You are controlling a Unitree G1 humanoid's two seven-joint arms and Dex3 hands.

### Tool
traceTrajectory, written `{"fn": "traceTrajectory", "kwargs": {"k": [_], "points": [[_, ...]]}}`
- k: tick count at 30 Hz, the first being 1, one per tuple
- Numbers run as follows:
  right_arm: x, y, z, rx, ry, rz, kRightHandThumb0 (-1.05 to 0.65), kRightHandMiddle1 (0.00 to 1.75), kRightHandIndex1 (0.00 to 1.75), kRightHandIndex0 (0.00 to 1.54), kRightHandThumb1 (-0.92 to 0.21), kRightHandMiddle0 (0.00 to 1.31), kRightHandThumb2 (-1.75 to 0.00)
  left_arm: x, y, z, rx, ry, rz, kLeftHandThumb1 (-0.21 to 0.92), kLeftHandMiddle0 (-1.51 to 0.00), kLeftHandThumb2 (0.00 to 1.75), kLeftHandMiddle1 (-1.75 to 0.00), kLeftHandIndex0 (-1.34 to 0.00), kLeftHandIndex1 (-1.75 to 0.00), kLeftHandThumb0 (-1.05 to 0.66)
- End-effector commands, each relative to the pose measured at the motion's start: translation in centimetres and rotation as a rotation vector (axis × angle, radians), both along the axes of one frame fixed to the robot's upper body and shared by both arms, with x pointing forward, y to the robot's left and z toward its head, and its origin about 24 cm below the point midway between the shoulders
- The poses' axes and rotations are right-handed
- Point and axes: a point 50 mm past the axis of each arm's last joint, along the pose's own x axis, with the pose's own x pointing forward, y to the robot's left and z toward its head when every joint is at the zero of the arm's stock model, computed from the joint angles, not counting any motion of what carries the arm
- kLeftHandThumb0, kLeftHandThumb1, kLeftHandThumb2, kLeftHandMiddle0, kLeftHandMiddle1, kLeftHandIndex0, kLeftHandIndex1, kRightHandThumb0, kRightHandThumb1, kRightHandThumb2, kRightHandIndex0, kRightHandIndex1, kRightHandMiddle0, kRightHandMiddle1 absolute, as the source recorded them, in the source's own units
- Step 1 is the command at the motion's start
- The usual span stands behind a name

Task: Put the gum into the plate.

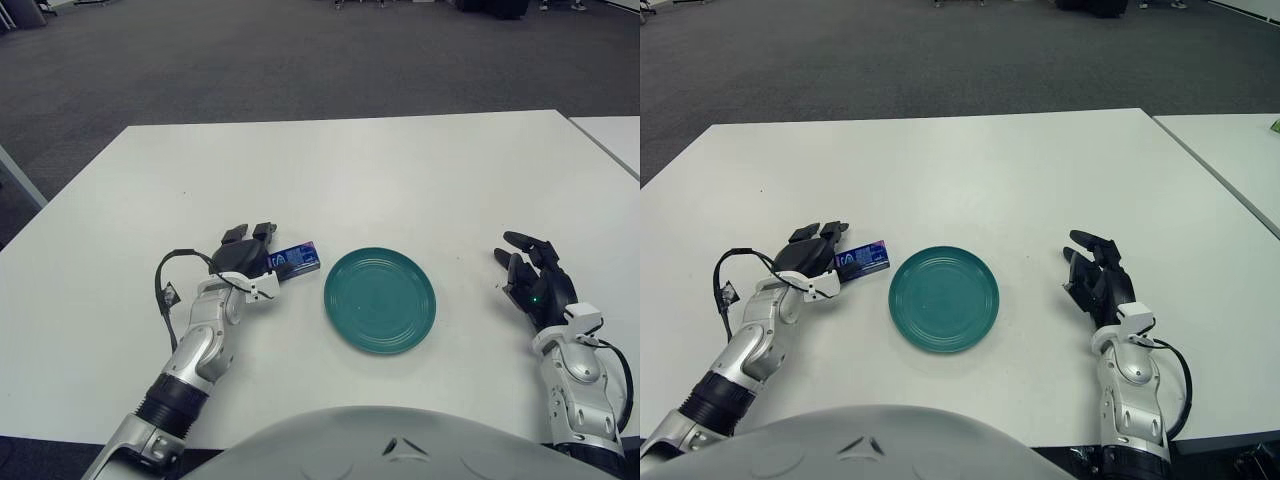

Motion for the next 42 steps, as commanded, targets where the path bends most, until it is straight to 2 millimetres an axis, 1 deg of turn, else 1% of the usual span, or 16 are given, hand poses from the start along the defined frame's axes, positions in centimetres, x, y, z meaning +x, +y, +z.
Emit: {"fn": "traceTrajectory", "kwargs": {"k": [1, 6, 14, 17, 20, 24, 35, 42], "points": [[-0.8, 0.2, -1.6, 0.039, 0.086, -0.008, -0.80, 1.04, 0.51, 0.26, -0.92, 0.00, -0.82, -0.2, 0.2, -0.5, 0.012, 0.053, -0.029, 0.92, -0.02, 0.60, -0.03, 0.00, -0.26, -1.05], [-0.8, 0.0, -1.7, 0.044, 0.094, -0.017, -0.78, 1.00, 0.50, 0.25, -0.92, 0.00, -0.82, -0.3, 0.1, -0.4, -0.004, 0.056, -0.050, 0.92, -0.03, 0.59, -0.03, 0.00, -0.27, -1.05], [-0.7, 0.1, -1.8, 0.044, 0.092, -0.020, -0.74, 0.97, 0.49, 0.25, -0.92, 0.00, -0.82, -0.3, 0.2, -0.3, -0.049, 0.054, -0.065, 0.92, -0.10, 0.57, -0.04, 0.00, -0.36, -1.05], [-0.7, 0.2, -1.8, 0.045, 0.090, -0.019, -0.74, 0.97, 0.49, 0.25, -0.92, 0.00, -0.82, -0.3, 0.2, -0.2, -0.059, 0.051, -0.077, 0.92, -0.12, 0.56, -0.05, 0.00, -0.43, -1.05], [-0.6, 0.2, -1.9, 0.044, 0.090, -0.020, -0.74, 0.98, 0.49, 0.25, -0.92, 0.00, -0.82, -0.3, 0.3, -0.2, -0.067, 0.048, -0.087, 0.92, -0.16, 0.54, -0.05, 0.00, -0.62, -1.05], [-0.5, 0.2, -1.9, 0.039, 0.093, -0.018, -0.74, 0.98, 0.49, 0.25, -0.92, 0.00, -0.82, -0.2, 0.2, -0.1, -0.073, 0.045, -0.093, 0.92, -0.19, 0.53, -0.06, 0.00, -0.73, -1.05], [-0.4, 0.3, -1.9, 0.033, 0.099, -0.016, -0.73, 0.95, 0.47, 0.24, -0.92, 0.00, -0.83, 0.0, 0.2, 0.4, -0.109, 0.031, -0.087, 0.92, -0.27, 0.49, -0.10, 0.00, -0.94, -1.05], [-0.3, 0.2, -2.0, 0.037, 0.095, -0.019, -0.74, 0.94, 0.46, 0.23, -0.92, 0.00, -0.83, 0.2, 0.1, 0.6, -0.158, 0.046, -0.072, 0.92, -0.31, 0.47, -0.14, 0.00, -1.01, -1.05]]}}
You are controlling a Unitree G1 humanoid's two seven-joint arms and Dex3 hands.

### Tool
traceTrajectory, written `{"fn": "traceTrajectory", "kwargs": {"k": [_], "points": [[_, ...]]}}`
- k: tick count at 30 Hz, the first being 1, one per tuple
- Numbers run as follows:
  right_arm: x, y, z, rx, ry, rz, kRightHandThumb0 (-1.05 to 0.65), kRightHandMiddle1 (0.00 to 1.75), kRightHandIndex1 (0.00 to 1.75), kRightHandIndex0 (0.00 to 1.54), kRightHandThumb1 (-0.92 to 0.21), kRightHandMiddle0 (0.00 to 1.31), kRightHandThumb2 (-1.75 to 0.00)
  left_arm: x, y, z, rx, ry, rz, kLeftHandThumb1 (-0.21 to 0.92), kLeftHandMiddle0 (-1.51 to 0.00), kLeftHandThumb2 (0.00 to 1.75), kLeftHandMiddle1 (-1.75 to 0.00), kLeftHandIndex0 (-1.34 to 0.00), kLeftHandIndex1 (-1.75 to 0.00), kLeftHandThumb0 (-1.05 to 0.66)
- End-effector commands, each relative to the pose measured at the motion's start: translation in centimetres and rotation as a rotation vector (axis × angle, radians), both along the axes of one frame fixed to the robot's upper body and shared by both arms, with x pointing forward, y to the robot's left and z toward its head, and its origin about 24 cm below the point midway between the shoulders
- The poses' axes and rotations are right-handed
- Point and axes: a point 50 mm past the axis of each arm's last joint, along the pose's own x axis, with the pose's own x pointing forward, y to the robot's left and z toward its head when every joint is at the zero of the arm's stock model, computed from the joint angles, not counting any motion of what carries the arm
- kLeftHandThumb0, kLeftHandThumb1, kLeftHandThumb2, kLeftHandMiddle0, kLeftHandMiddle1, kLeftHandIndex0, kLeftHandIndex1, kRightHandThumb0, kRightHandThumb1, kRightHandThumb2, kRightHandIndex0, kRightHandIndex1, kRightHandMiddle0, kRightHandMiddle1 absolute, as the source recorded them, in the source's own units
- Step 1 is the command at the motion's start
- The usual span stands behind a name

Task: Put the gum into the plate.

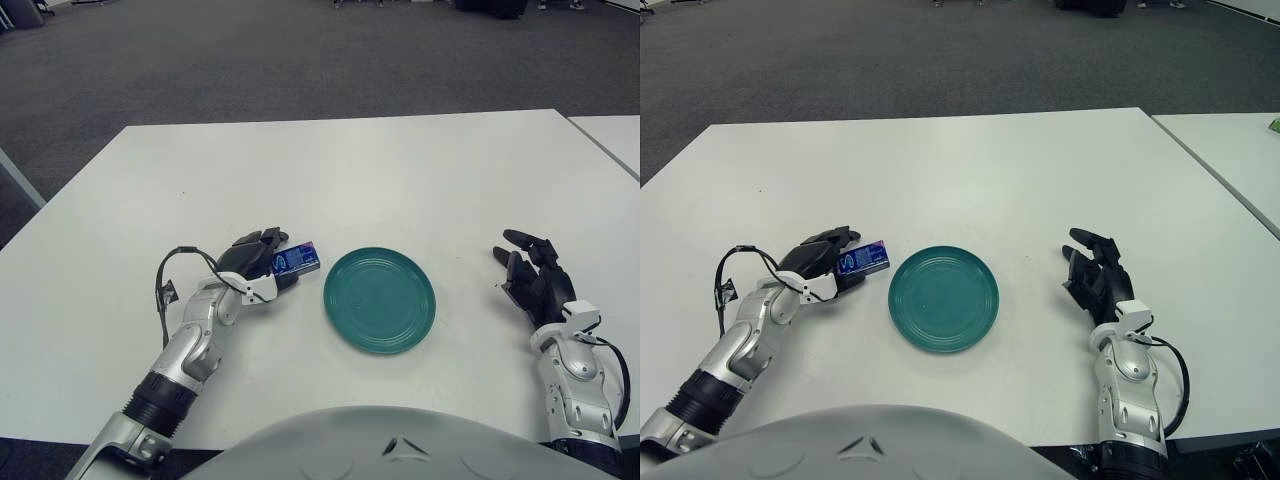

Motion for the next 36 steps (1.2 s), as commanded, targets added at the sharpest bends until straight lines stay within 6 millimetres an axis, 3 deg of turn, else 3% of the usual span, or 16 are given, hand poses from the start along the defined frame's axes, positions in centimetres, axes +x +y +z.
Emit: {"fn": "traceTrajectory", "kwargs": {"k": [1, 4, 9, 15, 19, 24, 32, 36], "points": [[-0.6, 0.3, -1.8, 0.033, 0.097, -0.010, -0.74, 0.94, 0.46, 0.23, -0.92, 0.00, -0.83, 0.5, 0.3, 0.6, -0.024, 0.001, 0.017, 0.92, -0.31, 0.47, -0.15, 0.00, -1.02, -1.05], [-0.6, 0.3, -1.8, 0.028, 0.099, -0.009, -0.74, 0.94, 0.46, 0.24, -0.92, 0.00, -0.83, 0.6, 0.3, 0.6, -0.036, 0.014, 0.023, 0.92, -0.31, 0.46, -0.16, 0.00, -1.05, -1.05], [-0.6, 0.3, -1.8, 0.020, 0.100, -0.008, -0.74, 0.92, 0.45, 0.25, -0.92, 0.00, -0.84, 0.6, 0.2, 0.8, -0.037, 0.030, 0.018, 0.92, -0.15, 0.44, -0.53, 0.00, -1.14, -1.05], [-0.6, 0.3, -1.8, 0.025, 0.094, -0.011, -0.73, 0.91, 0.44, 0.25, -0.92, 0.00, -0.84, 0.6, 0.1, 0.6, 0.006, 0.012, 0.007, 0.92, -0.10, 0.43, -0.69, 0.00, -1.22, -1.05], [-0.6, 0.3, -1.8, 0.026, 0.092, -0.011, -0.73, 0.90, 0.43, 0.24, -0.92, 0.00, -0.84, 0.5, 0.1, -0.9, 0.050, -0.026, 0.008, 0.92, -0.06, 0.44, -0.87, 0.00, -1.35, -1.05], [-0.6, 0.4, -1.7, 0.029, 0.091, -0.008, -0.74, 0.92, 0.43, 0.24, -0.92, 0.00, -0.83, 0.6, 0.1, -0.8, 0.103, -0.090, -0.019, 0.92, -0.03, 0.43, -1.08, 0.00, -1.49, -1.05], [-0.5, 0.4, -1.7, 0.034, 0.094, -0.015, -0.74, 0.95, 0.44, 0.26, -0.92, 0.00, -0.81, 0.7, -0.1, -1.5, 0.218, -0.110, -0.057, 0.92, -0.01, 0.36, -1.26, 0.00, -1.53, -1.05], [-0.6, 0.3, -1.8, 0.040, 0.093, -0.018, -0.73, 0.94, 0.44, 0.26, -0.92, 0.00, -0.81, 0.6, -0.3, -1.9, 0.292, -0.099, -0.063, 0.92, 0.00, 0.28, -1.18, 0.00, -1.47, -1.05]]}}
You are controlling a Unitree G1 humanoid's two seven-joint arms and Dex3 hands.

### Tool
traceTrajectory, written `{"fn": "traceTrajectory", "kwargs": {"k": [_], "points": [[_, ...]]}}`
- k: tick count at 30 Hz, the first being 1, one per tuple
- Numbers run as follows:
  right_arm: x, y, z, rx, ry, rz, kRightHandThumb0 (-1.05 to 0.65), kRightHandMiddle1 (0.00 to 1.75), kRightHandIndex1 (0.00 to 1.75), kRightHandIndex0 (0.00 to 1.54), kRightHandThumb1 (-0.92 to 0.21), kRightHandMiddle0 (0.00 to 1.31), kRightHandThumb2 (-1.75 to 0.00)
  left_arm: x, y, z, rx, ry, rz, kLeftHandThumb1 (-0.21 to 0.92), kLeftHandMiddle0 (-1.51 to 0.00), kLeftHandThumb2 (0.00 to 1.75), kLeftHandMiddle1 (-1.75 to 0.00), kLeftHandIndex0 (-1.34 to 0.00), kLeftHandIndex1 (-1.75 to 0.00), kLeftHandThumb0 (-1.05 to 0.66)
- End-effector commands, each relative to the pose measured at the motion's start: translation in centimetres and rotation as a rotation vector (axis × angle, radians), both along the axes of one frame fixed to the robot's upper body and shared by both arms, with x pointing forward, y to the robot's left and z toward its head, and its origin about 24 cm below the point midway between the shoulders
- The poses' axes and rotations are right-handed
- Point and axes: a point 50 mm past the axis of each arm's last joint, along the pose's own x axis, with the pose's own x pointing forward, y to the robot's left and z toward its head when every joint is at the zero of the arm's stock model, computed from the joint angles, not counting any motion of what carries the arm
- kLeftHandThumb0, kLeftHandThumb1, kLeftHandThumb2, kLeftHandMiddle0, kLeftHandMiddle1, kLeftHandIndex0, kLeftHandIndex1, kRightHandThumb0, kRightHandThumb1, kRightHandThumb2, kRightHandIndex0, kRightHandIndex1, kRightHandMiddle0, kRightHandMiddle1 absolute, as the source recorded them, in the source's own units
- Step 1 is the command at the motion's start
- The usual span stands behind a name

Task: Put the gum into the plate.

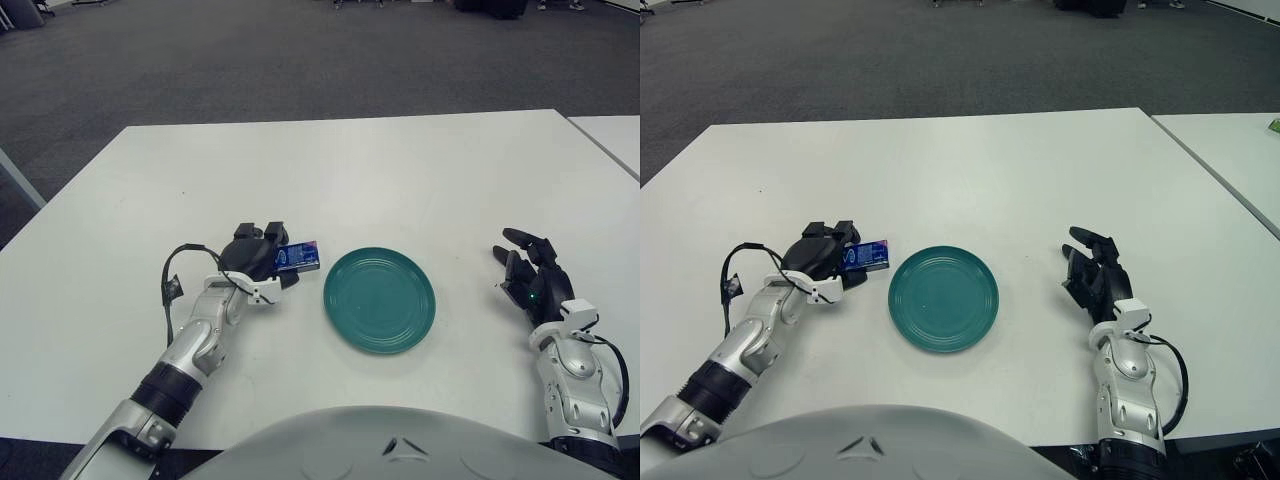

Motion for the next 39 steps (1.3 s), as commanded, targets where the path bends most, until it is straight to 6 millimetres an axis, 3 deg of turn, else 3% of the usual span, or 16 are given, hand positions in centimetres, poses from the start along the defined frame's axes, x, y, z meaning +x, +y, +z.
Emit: {"fn": "traceTrajectory", "kwargs": {"k": [1, 9, 16, 18, 19, 20, 22, 24, 25, 27, 30, 35, 39], "points": [[-0.8, 0.2, -1.8, 0.049, 0.096, -0.019, -0.73, 0.93, 0.44, 0.26, -0.92, 0.00, -0.81, -0.3, 0.4, -1.0, 0.091, 0.046, 0.005, 0.92, -0.01, 0.26, -1.14, 0.00, -1.45, -1.05], [-0.8, 0.2, -1.9, 0.049, 0.096, -0.019, -0.72, 0.91, 0.42, 0.26, -0.92, 0.00, -0.82, -0.5, 0.3, -1.4, 0.191, 0.052, -0.048, 0.92, -0.05, 0.28, -0.92, 0.00, -1.32, -1.05], [-0.8, 0.2, -1.9, 0.053, 0.094, -0.015, -0.72, 0.89, 0.41, 0.25, -0.92, 0.00, -0.82, -0.6, 0.3, -1.5, 0.215, 0.055, -0.071, 0.92, -0.09, 0.27, -0.84, 0.00, -1.28, -1.05], [-0.8, 0.3, -1.9, 0.054, 0.094, -0.014, -0.72, 0.89, 0.41, 0.25, -0.92, 0.00, -0.82, -0.6, 0.3, -1.7, 0.228, 0.053, -0.075, 0.92, -0.08, 0.26, -0.95, 0.00, -1.29, -1.05], [-0.8, 0.3, -1.9, 0.053, 0.094, -0.014, -0.72, 0.88, 0.40, 0.25, -0.92, 0.00, -0.82, -0.5, 0.3, -1.8, 0.235, 0.051, -0.076, 0.92, -0.08, 0.25, -1.24, 0.00, -1.36, -1.05], [-0.8, 0.3, -1.9, 0.052, 0.094, -0.013, -0.72, 0.88, 0.40, 0.25, -0.92, 0.00, -0.82, -0.5, 0.3, -1.9, 0.246, 0.047, -0.078, 0.92, -0.08, 0.25, -1.31, 0.00, -1.37, -1.05], [-0.9, 0.4, -1.8, 0.047, 0.093, -0.012, -0.72, 0.88, 0.40, 0.25, -0.92, 0.00, -0.82, -0.4, 0.4, -2.1, 0.266, 0.034, -0.082, 0.92, -0.17, 0.23, -1.52, 0.00, -1.42, -1.05], [-0.9, 0.5, -1.6, 0.043, 0.091, -0.011, -0.72, 0.89, 0.40, 0.26, -0.92, 0.00, -0.82, -0.4, 0.4, -2.2, 0.278, 0.020, -0.084, 0.90, -0.45, 0.23, -1.65, -0.18, -1.59, -0.87], [-0.9, 0.5, -1.5, 0.046, 0.089, -0.011, -0.72, 0.90, 0.40, 0.26, -0.92, 0.00, -0.82, -0.3, 0.4, -2.3, 0.269, 0.014, -0.085, 0.84, -0.51, 0.35, -1.67, -0.25, -1.59, -0.78], [-0.9, 0.6, -1.5, 0.051, 0.086, -0.011, -0.72, 0.93, 0.41, 0.27, -0.92, 0.00, -0.82, -0.3, 0.3, -2.3, 0.255, 0.008, -0.085, 0.61, -0.73, 0.81, -1.72, -0.41, -1.67, -0.58], [-0.9, 0.6, -1.5, 0.067, 0.082, -0.012, -0.72, 0.96, 0.41, 0.28, -0.92, 0.00, -0.81, -0.3, 0.1, -2.2, 0.214, 0.007, -0.086, 0.48, -0.91, 1.06, -1.74, -0.49, -1.72, -0.49], [-0.9, 0.7, -1.5, 0.069, 0.087, -0.010, -0.73, 0.96, 0.42, 0.27, -0.92, 0.00, -0.81, -0.6, -0.3, -1.1, 0.129, 0.000, -0.097, 0.39, -1.07, 1.21, -1.74, -0.55, -1.74, -0.46], [-0.9, 0.7, -1.5, 0.064, 0.094, -0.009, -0.72, 0.94, 0.42, 0.27, -0.92, 0.00, -0.81, -0.7, -0.2, -0.7, 0.098, -0.023, -0.112, 0.36, -1.11, 1.26, -1.75, -0.58, -1.75, -0.47]]}}
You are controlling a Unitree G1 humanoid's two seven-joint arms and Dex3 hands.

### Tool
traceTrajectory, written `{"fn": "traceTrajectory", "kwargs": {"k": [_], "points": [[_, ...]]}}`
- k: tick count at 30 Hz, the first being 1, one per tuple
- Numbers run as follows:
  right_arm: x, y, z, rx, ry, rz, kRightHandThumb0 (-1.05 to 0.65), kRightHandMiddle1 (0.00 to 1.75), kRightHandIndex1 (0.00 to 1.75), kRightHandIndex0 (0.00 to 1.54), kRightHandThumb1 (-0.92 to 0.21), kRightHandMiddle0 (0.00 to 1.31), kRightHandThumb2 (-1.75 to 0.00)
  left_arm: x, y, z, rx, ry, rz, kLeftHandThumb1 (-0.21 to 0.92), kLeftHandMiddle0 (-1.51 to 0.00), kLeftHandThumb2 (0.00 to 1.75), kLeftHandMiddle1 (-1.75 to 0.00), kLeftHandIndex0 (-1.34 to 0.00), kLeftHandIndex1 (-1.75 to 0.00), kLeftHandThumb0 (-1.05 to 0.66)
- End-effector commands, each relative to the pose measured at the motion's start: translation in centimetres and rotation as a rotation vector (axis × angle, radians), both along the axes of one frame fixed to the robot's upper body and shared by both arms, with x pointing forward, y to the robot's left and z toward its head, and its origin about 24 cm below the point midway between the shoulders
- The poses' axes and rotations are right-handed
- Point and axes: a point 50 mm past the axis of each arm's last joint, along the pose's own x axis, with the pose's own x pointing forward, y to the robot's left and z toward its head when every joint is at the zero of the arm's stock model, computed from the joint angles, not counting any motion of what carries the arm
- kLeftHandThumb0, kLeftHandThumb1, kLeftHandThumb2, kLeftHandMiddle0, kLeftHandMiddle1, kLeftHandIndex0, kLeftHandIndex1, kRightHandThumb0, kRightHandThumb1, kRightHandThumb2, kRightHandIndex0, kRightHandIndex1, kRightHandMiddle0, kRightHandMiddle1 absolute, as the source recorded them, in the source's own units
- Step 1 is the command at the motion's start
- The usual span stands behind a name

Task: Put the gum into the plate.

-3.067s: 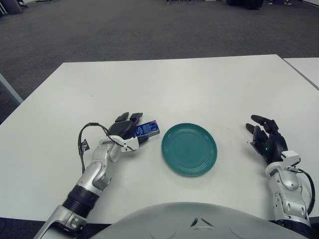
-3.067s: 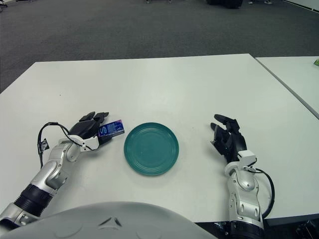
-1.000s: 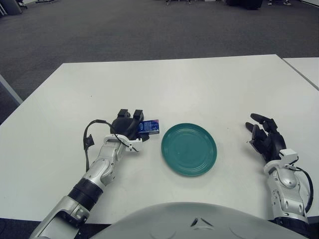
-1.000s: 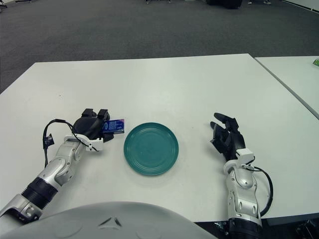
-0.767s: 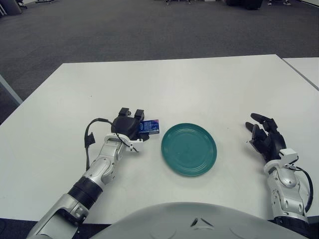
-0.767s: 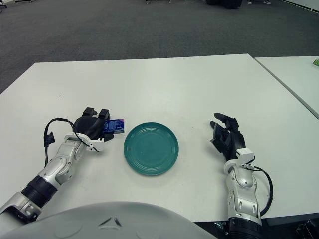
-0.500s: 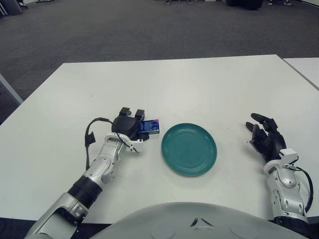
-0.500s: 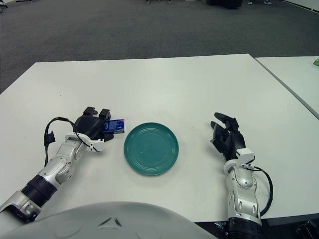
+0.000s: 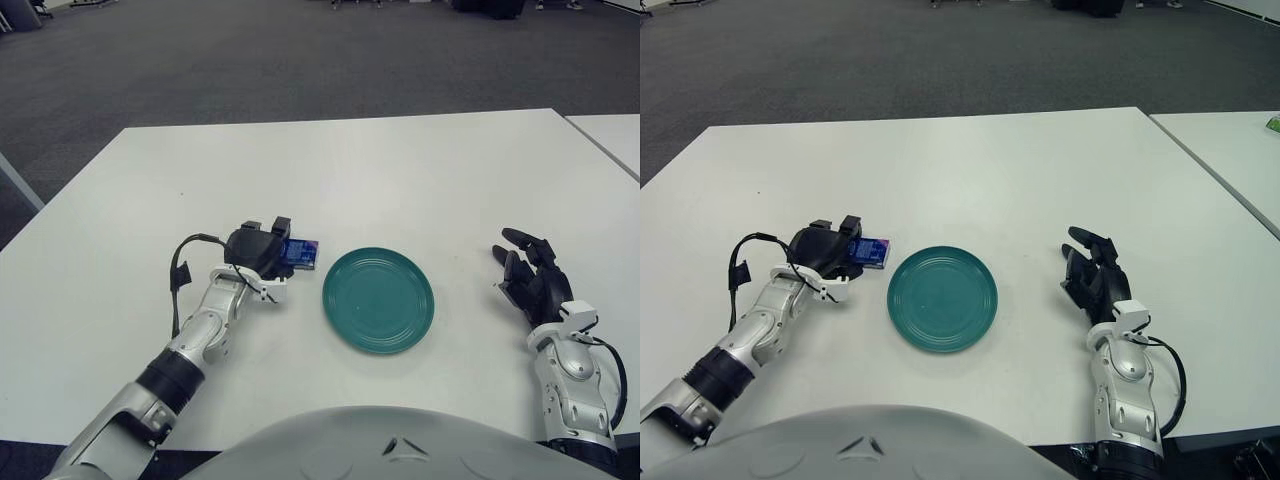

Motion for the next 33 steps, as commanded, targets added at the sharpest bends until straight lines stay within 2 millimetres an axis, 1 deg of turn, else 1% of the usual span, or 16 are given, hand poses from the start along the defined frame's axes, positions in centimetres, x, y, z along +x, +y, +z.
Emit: {"fn": "traceTrajectory", "kwargs": {"k": [1, 6, 15, 24, 27, 30, 33], "points": [[-0.7, 0.3, -1.6, 0.038, 0.097, -0.006, -0.72, 0.94, 0.42, 0.27, -0.92, 0.00, -0.81, -1.1, 0.6, -1.2, -0.008, 0.065, -0.004, 0.36, -1.11, 1.26, -1.75, -0.58, -1.75, -0.47], [-0.8, 0.4, -1.6, 0.036, 0.099, -0.005, -0.72, 0.92, 0.41, 0.26, -0.92, 0.00, -0.82, -1.0, 0.7, -0.8, -0.050, 0.047, -0.003, 0.31, -1.12, 1.32, -1.75, -0.62, -1.75, -0.48], [-1.0, 0.5, -1.7, 0.032, 0.103, -0.008, -0.71, 0.88, 0.39, 0.25, -0.92, 0.00, -0.84, -1.1, 0.9, 0.5, -0.112, -0.031, -0.007, 0.32, -1.17, 1.31, -1.75, -0.61, -1.75, -0.48], [-1.2, 0.5, -1.9, 0.032, 0.110, -0.014, -0.70, 0.88, 0.37, 0.26, -0.92, 0.00, -0.84, -1.0, 0.8, 1.8, -0.242, -0.106, 0.001, 0.30, -1.24, 1.33, -1.75, -0.63, -1.75, -0.49], [-1.3, 0.5, -2.1, 0.034, 0.113, -0.017, -0.70, 0.89, 0.37, 0.27, -0.92, 0.00, -0.84, -0.6, 0.7, 2.9, -0.303, -0.142, 0.005, 0.29, -1.25, 1.35, -1.75, -0.63, -1.75, -0.49], [-1.3, 0.4, -2.3, 0.035, 0.113, -0.020, -0.70, 0.90, 0.37, 0.28, -0.92, 0.00, -0.84, -0.3, 0.5, 4.6, -0.375, -0.189, 0.000, 0.28, -1.25, 1.36, -1.75, -0.65, -1.75, -0.50], [-1.4, 0.4, -2.4, 0.035, 0.112, -0.020, -0.71, 0.91, 0.37, 0.29, -0.92, 0.00, -0.84, -0.3, 0.3, 5.3, -0.414, -0.210, -0.005, 0.27, -1.26, 1.37, -1.75, -0.65, -1.75, -0.50]]}}
